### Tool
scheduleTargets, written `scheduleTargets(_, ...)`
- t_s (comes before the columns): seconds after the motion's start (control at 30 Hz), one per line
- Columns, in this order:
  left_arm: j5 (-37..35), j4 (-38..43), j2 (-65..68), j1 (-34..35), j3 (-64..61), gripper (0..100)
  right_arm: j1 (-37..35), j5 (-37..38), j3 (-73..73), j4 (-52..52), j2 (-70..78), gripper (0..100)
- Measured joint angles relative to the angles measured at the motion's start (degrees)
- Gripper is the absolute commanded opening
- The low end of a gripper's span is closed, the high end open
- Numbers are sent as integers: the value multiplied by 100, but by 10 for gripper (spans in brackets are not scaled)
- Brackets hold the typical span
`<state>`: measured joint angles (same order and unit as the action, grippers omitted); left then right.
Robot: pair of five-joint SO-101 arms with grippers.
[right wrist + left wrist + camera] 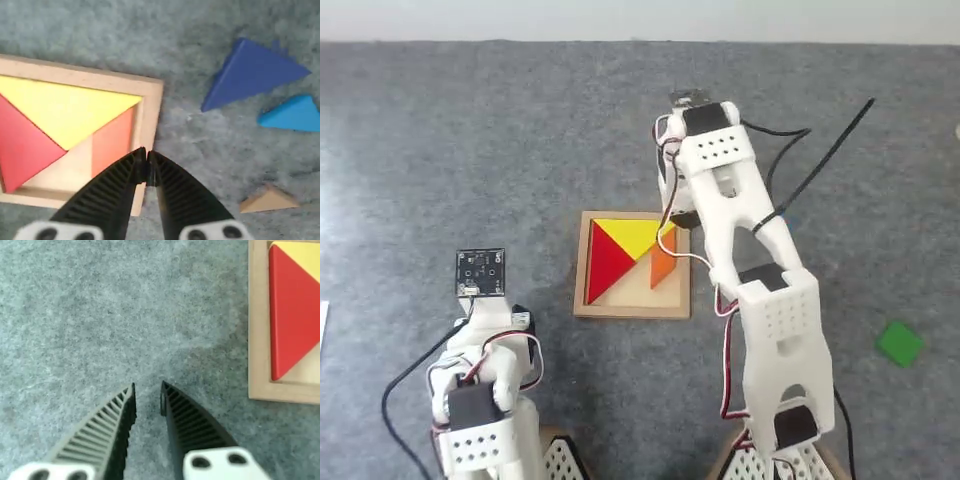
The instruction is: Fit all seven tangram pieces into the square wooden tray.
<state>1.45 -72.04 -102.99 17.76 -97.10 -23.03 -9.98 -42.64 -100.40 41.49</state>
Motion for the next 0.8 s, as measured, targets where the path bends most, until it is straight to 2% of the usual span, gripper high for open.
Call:
scheduleTargets(0.1,0,0,0,0,0,82,-325,0,255,0,-97,8)
scheduleTargets(0.27,0,0,0,0,0,82,-1284,0,844,18,-132,8)
scheduleTargets(0.37,0,0,0,0,0,82,-1495,0,1187,185,-141,8)
scheduleTargets(0.53,0,0,0,0,0,82,-1389,0,1574,651,-141,8)
scheduleTargets(0.8,0,0,0,0,0,82,-536,0,1591,1240,-176,8)
